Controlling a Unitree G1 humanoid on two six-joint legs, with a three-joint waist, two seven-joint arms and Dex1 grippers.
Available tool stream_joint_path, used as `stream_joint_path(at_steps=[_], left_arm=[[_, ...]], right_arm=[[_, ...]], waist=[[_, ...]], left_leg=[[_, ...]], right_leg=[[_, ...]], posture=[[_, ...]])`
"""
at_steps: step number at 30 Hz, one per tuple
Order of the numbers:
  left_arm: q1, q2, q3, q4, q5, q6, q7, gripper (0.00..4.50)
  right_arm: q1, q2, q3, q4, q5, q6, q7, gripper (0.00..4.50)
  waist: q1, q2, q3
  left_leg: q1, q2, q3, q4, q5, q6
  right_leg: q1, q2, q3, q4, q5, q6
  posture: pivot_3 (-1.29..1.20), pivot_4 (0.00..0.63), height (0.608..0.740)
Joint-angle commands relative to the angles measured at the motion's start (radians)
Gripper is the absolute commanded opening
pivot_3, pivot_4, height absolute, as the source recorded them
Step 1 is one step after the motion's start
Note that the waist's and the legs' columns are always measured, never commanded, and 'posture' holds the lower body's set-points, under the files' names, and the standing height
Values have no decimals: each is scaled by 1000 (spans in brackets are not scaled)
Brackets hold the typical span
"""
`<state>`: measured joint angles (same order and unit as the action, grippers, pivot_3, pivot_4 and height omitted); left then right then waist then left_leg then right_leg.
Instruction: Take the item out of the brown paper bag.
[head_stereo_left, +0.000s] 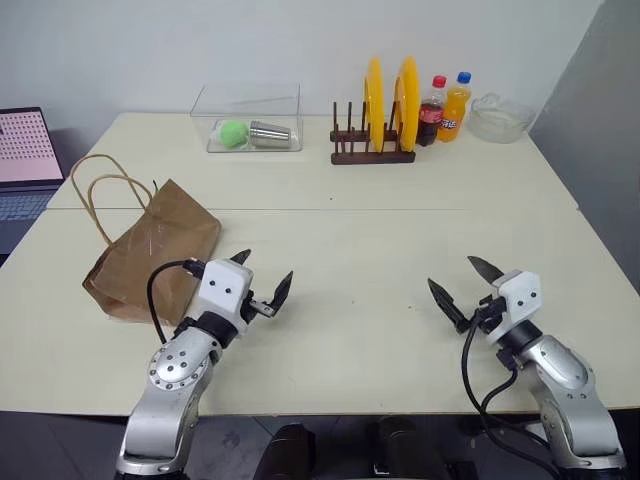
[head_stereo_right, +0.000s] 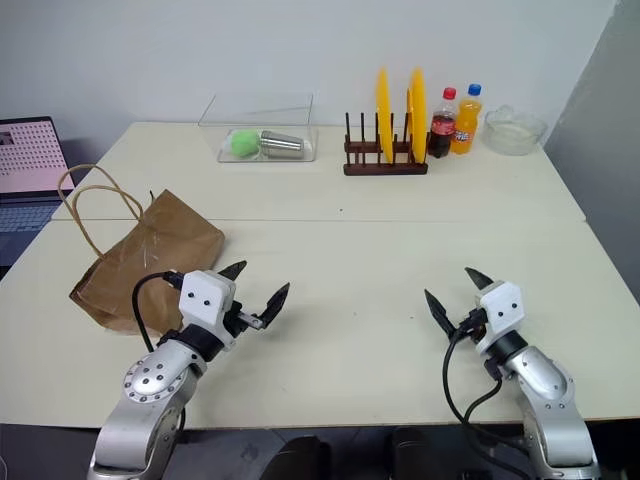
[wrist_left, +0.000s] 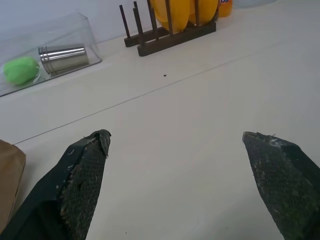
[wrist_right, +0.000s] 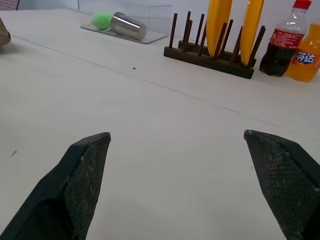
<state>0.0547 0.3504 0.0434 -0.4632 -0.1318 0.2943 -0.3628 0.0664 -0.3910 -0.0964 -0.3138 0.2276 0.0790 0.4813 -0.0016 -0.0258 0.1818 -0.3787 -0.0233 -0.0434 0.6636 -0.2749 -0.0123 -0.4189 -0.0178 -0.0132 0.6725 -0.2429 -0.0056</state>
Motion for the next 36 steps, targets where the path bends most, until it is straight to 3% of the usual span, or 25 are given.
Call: stream_joint_path(at_steps=[1, 16, 22, 25, 29, 36], left_arm=[[-13, 3, -7, -16, -5, -30, -14, 4485], [10, 2, 22, -56, 15, 10, 28, 4485], [113, -54, 135, -183, -37, 31, 101, 4485], [190, -71, 245, -269, -116, 62, 111, 4485], [185, 37, 478, -221, -324, 169, 29, 4485], [139, 269, 759, -81, -570, 312, -74, 4485]], right_arm=[[-23, -4, -6, -34, 2, -8, -4, 4500], [-45, -13, 31, -82, 21, 72, 25, 4500], [-158, -37, 76, -120, 139, 192, 121, 4500], [-283, -61, 120, -118, 206, 249, 215, 4500], [-426, -113, 156, -110, 321, 354, 359, 4500], [-496, -175, 177, -95, 376, 389, 493, 4500]], waist=[[0, 0, 0], [0, 0, 0], [-2, 0, 0], [-7, 0, 0], [-1, -1, 0], [0, -1, 0]], left_leg=[[0, 0, 0, 0, 0, 0], [0, 0, 0, 0, 0, 0], [0, 0, -1, 0, 0, 0], [0, 0, 0, 0, 0, 0], [0, 0, -3, 0, 0, 0], [-1, 0, -7, 0, 0, 0]], right_leg=[[0, 0, 0, 0, 0, 0], [0, 0, 0, 0, 0, 0], [0, 0, 0, 0, 0, 0], [0, 0, 0, 0, 0, 0], [0, 1, -3, 0, 0, 0], [4, 0, -7, -8, 0, 0]], posture=[[0, 150, 740], [0, 150, 740], [0, 150, 740], [0, 150, 740], [0, 150, 740], [0, 150, 740]])
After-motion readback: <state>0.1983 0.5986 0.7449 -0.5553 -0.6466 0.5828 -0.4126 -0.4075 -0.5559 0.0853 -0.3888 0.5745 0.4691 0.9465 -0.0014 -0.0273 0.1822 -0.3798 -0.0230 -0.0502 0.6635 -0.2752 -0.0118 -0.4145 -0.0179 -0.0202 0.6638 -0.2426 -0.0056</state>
